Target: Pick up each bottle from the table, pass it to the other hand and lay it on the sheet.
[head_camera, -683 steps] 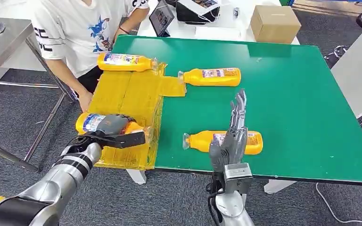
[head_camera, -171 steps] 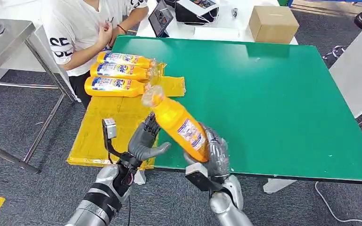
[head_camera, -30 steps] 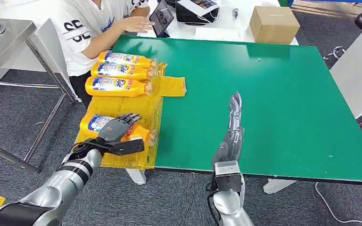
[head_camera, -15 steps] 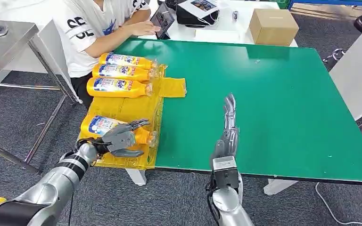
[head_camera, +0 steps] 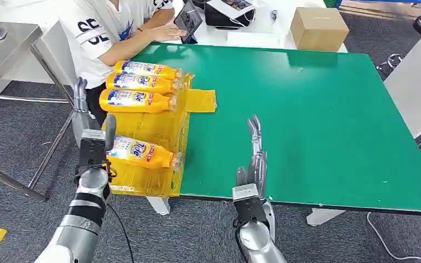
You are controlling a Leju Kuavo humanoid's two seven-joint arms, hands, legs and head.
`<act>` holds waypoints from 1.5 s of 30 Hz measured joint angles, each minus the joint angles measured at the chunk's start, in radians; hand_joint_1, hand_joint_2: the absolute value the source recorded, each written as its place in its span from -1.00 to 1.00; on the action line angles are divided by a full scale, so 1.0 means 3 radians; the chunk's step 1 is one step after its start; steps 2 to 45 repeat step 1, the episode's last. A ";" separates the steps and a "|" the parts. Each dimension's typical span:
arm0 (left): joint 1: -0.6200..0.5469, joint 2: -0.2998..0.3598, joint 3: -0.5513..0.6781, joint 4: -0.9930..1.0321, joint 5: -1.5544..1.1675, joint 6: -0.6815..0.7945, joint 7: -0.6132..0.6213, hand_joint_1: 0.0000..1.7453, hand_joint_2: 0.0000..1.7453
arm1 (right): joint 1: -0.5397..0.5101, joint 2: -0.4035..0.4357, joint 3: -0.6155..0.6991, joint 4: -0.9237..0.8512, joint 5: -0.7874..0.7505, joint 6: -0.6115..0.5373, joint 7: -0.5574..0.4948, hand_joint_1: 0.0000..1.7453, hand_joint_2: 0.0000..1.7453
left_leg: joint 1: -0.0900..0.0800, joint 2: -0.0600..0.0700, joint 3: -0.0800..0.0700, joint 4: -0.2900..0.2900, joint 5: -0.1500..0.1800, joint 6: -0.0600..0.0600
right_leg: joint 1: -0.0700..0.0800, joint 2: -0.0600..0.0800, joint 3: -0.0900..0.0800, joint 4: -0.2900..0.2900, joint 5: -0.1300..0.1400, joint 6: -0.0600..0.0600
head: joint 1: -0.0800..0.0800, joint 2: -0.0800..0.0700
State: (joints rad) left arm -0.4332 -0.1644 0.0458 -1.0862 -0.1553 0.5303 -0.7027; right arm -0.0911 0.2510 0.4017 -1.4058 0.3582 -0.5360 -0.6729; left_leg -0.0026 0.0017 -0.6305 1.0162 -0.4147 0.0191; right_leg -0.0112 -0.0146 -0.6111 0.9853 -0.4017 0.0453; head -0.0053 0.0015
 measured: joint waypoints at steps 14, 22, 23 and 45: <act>0.0024 -0.0013 0.0001 -0.0093 0.0001 0.0005 0.0000 -1.00 1.00 | 0.0000 0.0006 0.0001 0.0008 0.0001 -0.0001 0.0000 -1.00 -1.00 | 0.0000 0.0000 -0.0001 0.0000 0.0000 0.0000 | 0.0000 0.0000 0.0000 0.0000 0.0000 0.0000 | 0.0000 0.0000; 0.0024 -0.0013 0.0001 -0.0093 0.0001 0.0005 0.0000 -1.00 1.00 | 0.0000 0.0006 0.0001 0.0008 0.0001 -0.0001 0.0000 -1.00 -1.00 | 0.0000 0.0000 -0.0001 0.0000 0.0000 0.0000 | 0.0000 0.0000 0.0000 0.0000 0.0000 0.0000 | 0.0000 0.0000; 0.0024 -0.0013 0.0001 -0.0093 0.0001 0.0005 0.0000 -1.00 1.00 | 0.0000 0.0006 0.0001 0.0008 0.0001 -0.0001 0.0000 -1.00 -1.00 | 0.0000 0.0000 -0.0001 0.0000 0.0000 0.0000 | 0.0000 0.0000 0.0000 0.0000 0.0000 0.0000 | 0.0000 0.0000; 0.0024 -0.0013 0.0001 -0.0093 0.0001 0.0005 0.0000 -1.00 1.00 | 0.0000 0.0006 0.0001 0.0008 0.0001 -0.0001 0.0000 -1.00 -1.00 | 0.0000 0.0000 -0.0001 0.0000 0.0000 0.0000 | 0.0000 0.0000 0.0000 0.0000 0.0000 0.0000 | 0.0000 0.0000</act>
